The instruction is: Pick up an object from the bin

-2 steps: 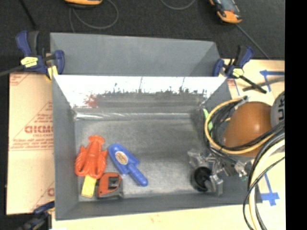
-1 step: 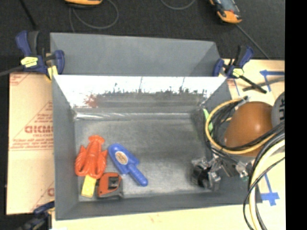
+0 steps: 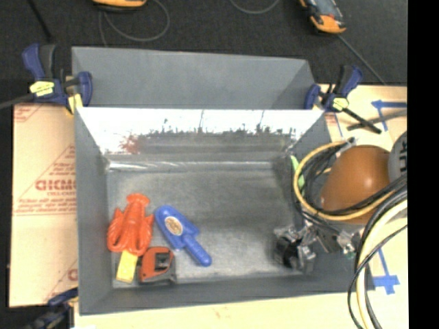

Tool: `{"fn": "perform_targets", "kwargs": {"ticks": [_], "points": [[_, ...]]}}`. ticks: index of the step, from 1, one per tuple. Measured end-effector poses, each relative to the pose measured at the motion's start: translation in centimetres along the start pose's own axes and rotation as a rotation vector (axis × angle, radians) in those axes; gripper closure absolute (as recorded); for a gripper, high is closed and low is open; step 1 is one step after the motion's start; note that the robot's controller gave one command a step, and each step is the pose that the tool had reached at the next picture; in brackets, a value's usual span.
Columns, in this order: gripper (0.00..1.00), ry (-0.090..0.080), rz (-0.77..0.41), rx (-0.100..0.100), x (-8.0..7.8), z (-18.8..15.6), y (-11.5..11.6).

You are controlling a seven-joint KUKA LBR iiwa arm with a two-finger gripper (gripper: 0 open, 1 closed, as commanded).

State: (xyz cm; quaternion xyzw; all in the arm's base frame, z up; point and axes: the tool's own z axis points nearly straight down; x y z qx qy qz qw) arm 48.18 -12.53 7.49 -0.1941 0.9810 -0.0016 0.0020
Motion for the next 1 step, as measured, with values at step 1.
{"fn": "perform_targets", "kwargs": {"ticks": [1], "points": [[1.00, -0.002, -0.015, -0.001, -5.62, -14.97, 0.35]]}}
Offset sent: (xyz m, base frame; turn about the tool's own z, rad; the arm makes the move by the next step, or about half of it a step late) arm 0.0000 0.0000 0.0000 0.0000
